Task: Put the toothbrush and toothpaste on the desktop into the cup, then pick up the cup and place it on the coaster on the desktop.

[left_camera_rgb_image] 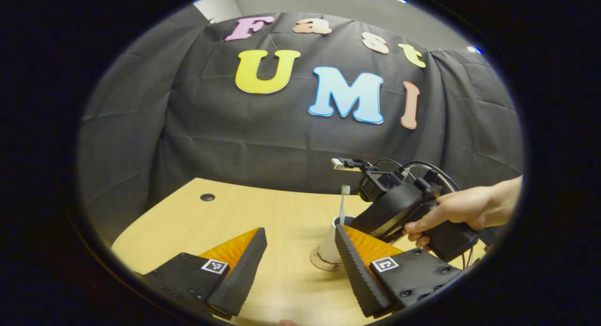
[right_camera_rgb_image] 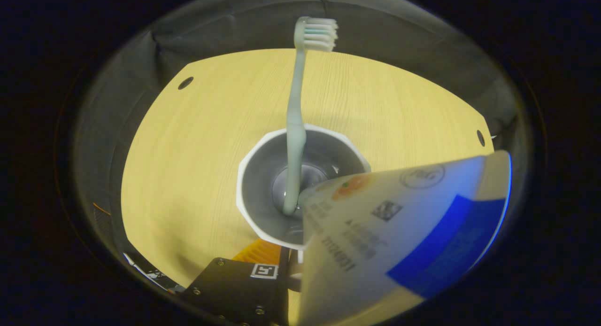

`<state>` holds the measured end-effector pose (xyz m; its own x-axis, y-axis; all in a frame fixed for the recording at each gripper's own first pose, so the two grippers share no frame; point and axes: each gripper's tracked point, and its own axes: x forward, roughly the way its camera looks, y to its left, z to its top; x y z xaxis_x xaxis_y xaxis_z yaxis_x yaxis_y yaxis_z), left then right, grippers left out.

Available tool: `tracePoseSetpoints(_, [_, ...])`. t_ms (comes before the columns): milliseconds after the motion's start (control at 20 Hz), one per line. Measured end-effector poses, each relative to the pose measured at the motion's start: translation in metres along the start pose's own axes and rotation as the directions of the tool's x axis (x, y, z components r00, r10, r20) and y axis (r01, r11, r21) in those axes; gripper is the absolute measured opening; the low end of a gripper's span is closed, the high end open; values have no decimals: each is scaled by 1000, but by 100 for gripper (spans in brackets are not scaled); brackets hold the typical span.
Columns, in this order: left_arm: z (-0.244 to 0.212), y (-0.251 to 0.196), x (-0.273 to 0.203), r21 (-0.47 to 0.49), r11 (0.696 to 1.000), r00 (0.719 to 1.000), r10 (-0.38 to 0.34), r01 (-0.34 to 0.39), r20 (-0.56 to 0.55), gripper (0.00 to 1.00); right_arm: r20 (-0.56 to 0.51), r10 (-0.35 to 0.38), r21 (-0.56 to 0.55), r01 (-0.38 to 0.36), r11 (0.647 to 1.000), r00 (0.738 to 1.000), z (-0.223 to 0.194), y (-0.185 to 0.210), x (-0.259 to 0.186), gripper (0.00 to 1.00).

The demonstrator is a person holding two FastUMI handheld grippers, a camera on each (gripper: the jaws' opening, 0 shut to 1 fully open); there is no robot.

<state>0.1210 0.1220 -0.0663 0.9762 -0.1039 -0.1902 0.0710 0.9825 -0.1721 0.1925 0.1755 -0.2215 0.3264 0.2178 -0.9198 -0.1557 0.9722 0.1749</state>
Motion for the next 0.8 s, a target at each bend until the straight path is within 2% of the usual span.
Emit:
tracePoseSetpoints(250, [-2, 0, 3, -4, 1000, 1000, 2, -2, -3, 95, -7, -21, -15, 21, 1000, 1000, 1, -1, -2, 21])
tracePoseSetpoints(450, [0, -2, 5, 0, 1000, 1000, -5, 5, 5, 95, 0, -16, 5, 16, 1000, 1000, 4, -5, -6, 25])
tracePoseSetpoints(500, [3, -3, 5, 2, 1000, 1000, -7, 7, 8, 95, 5, -6, 6, 5, 1000, 1000, 6, -5, -10, 25])
tracePoseSetpoints(650, [4, -4, 8, 6, 1000, 1000, -1, 1, 18, 95, 37, 45, 20, -45, 999, 998, 8, -1, -22, 39])
tracePoseSetpoints(800, [7, -6, 11, 0, 1000, 1000, 15, -15, 23, 94, 98, 84, 22, -87, 996, 992, 11, 0, -44, 38])
